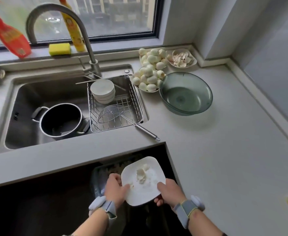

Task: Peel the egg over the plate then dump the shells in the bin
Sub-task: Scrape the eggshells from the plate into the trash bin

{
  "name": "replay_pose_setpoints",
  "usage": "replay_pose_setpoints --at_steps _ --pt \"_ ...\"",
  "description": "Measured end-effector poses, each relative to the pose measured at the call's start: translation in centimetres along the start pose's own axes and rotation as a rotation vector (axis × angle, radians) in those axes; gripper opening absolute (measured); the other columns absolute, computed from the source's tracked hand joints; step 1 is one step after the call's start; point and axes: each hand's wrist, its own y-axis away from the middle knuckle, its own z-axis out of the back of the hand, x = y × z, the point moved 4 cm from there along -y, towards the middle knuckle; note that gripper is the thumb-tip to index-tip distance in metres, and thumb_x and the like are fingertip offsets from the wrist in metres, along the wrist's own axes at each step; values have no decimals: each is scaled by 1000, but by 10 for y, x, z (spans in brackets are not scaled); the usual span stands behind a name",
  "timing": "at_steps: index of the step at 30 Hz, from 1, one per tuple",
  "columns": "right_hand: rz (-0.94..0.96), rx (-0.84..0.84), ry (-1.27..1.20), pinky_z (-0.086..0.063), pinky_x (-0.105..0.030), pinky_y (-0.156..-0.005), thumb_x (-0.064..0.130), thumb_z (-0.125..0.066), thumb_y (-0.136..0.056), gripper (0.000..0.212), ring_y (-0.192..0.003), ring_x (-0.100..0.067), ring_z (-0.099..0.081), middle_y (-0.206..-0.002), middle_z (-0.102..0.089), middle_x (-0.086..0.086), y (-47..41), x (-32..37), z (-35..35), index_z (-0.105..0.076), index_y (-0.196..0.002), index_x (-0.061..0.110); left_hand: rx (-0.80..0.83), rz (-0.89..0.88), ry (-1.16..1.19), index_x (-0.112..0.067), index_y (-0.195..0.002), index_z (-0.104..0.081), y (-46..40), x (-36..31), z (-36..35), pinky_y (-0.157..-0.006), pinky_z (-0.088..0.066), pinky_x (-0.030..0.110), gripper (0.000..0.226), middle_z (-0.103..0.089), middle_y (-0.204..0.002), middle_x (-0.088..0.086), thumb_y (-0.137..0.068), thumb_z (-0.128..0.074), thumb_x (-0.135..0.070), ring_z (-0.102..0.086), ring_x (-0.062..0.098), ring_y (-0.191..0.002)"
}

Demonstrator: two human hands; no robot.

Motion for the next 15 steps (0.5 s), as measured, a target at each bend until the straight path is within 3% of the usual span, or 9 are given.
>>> replay_pose_setpoints --at_steps 3,5,7,9,13,15 --pt "4 14 99 -49 -26 -40 13 -36 -89 30 -43 -20 -62 -85 -67 -20 -5 11 0 -56 -106 -3 -94 -157 -112 -23 -106 -52 1 -15 4 -72 -46 29 31 -57 -98 -4 -79 -67 -20 -58 13 -82" --pt "20 8 155 -50 -27 -40 15 -36 -89 32 -43 -21 -61 -83 -69 -20 -5 17 -1 -56 -107 -1 26 -285 -161 -26 -103 -60 7 -29 -4 -75 -49 28 21 -62 -91 -8 -84 -60 -18 -60 11 -82" --pt "27 5 194 -50 -29 -41 15 -37 -86 33 -44 -23 -61 -75 -69 -20 -8 23 -1 -57 -106 -2 246 -379 -213 -28 -102 -67 15 -45 -22 -83 -49 27 24 -69 -91 -8 -87 -54 -16 -63 10 -88" --pt "25 15 230 -50 -31 -45 17 -37 -85 35 -46 -26 -61 -67 -68 -18 -10 27 -2 -56 -106 -3 374 -415 -282 -28 -106 -69 23 -56 -36 -88 -48 25 30 -71 -99 -6 -87 -49 -15 -63 11 -96" --pt "7 35 303 -48 -27 -46 21 -36 -82 39 -43 -24 -59 -60 -67 -14 -10 29 1 -57 -106 -2 373 -395 -370 -28 -119 -62 13 -62 -44 -92 -44 25 35 -63 -113 -3 -94 -42 -16 -60 15 -105" --pt "3 49 310 -46 -25 -44 23 -35 -79 42 -41 -24 -59 -59 -67 -14 -9 30 3 -58 -103 -1 413 -362 -422 -24 -113 -61 0 -58 -45 -93 -44 30 28 -57 -113 1 -98 -39 -17 -59 22 -110"
